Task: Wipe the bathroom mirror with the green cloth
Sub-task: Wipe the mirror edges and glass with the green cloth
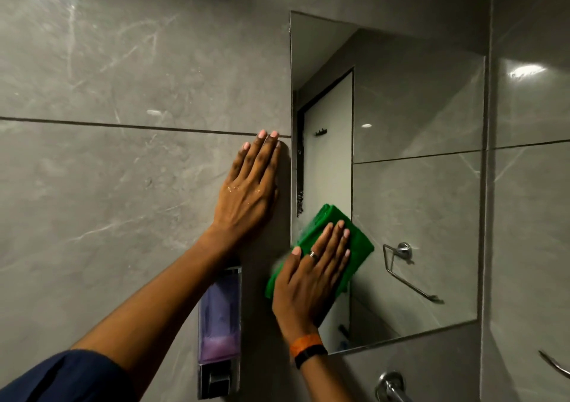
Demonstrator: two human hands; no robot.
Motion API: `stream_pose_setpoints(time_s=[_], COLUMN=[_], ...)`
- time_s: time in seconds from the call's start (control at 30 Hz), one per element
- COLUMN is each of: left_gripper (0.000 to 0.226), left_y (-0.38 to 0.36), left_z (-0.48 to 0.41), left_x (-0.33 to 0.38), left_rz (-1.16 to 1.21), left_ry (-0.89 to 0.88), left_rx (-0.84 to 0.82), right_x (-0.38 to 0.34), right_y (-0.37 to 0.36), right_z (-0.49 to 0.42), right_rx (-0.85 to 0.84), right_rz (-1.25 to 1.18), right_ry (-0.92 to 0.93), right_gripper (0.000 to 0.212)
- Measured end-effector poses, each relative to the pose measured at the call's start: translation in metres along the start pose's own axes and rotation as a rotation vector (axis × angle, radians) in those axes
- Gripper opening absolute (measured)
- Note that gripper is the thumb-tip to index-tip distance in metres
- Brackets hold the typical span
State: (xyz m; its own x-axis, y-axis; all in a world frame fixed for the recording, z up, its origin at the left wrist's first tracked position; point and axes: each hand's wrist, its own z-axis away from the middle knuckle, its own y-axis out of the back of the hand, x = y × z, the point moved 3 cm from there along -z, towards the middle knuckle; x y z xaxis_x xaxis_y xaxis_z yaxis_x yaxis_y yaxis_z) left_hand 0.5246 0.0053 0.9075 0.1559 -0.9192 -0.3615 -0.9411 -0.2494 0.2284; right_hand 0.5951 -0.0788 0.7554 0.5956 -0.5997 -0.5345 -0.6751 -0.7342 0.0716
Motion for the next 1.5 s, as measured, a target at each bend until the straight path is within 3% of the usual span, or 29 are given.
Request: stream_pose_setpoints(time_s=[0.5,1.0,1.27,1.5], left_gripper=[0.065,0.063,0.063,0.064], left_y=[0.028,0.035,0.031,0.027], left_z=[-0.024,-0.044,-0.035,-0.014], left_x=[-0.040,-0.066,-0.063,-0.057], left_rz=[-0.085,-0.159,-0.170,-0.151], left_ry=[0.062,0.013,0.001,-0.030], left_rx=[0.006,0.010,-0.017,-0.064], right_x=[-0.113,-0.192,-0.179,-0.105], right_y=[0.010,0.024,0.023,0.017], right_z=[-0.173,-0.311,-0.303,-0.204], right_rx=[0.119,0.046,0.050,0.020], right_rz=[-0.101,-0.101,-0.088,-0.059], right_ry=[0.212,0.450,0.501,0.457], right_gripper=[0.072,0.074,0.071,0.069])
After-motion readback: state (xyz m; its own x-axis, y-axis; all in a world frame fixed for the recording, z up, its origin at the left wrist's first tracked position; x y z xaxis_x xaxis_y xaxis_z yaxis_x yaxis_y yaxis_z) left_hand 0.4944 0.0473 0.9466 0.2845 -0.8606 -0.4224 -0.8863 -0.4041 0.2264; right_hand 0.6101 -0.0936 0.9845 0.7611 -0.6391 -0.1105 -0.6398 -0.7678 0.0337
